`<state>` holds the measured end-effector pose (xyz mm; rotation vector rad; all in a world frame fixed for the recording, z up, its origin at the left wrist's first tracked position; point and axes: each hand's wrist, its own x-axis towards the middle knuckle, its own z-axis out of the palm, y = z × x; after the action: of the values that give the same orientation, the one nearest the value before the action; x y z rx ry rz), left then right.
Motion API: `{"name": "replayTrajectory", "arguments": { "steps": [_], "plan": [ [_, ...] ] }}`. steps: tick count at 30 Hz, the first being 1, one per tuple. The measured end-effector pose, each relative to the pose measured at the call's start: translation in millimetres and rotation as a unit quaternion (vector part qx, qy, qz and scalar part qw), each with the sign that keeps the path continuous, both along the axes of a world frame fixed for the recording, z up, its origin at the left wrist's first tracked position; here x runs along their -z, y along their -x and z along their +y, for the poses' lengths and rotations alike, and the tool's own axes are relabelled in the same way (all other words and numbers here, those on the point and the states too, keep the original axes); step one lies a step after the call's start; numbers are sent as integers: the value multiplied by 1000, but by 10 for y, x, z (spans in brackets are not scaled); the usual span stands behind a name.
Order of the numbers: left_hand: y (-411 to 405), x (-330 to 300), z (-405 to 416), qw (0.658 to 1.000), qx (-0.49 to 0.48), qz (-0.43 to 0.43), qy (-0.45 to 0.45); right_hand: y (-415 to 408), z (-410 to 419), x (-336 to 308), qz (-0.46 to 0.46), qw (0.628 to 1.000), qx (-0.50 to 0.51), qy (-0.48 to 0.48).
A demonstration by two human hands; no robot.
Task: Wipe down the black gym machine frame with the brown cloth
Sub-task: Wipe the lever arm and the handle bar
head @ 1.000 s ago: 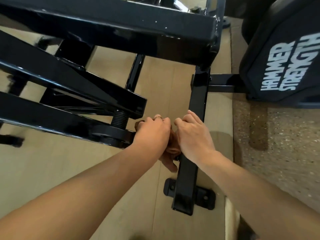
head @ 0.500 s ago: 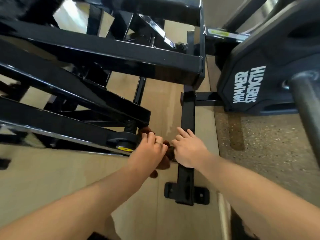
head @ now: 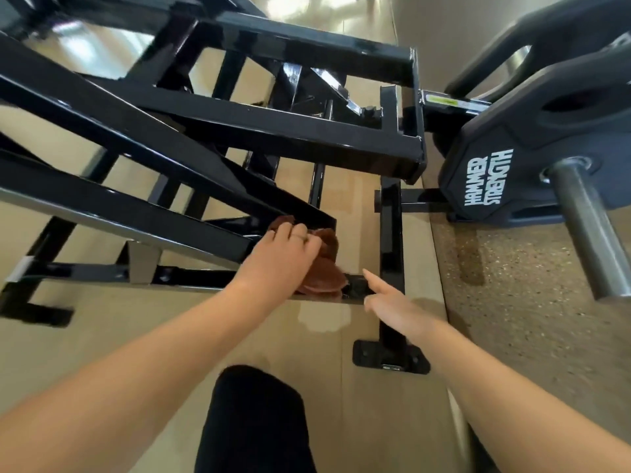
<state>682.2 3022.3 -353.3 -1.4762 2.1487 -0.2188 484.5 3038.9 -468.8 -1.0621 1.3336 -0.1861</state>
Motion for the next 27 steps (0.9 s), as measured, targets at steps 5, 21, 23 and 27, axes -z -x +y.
{"name": "replayTrajectory", "arguments": {
  "steps": [5, 21, 23, 27],
  "plan": [
    [-913, -182, 244, 997, 57, -13, 40, -494, -127, -464, -81, 996, -5, 25],
    [-816, 18, 27, 994, 20, 105, 34, -1250, -20, -891, 107, 946, -67, 300],
    [-1062, -195, 74, 991, 35, 119, 56, -1372, -48, -857, 140, 922, -121, 339],
    [-1835, -749, 47, 986, 20, 105, 125, -1461, -129, -719, 213, 892, -188, 352]
  ]
}}
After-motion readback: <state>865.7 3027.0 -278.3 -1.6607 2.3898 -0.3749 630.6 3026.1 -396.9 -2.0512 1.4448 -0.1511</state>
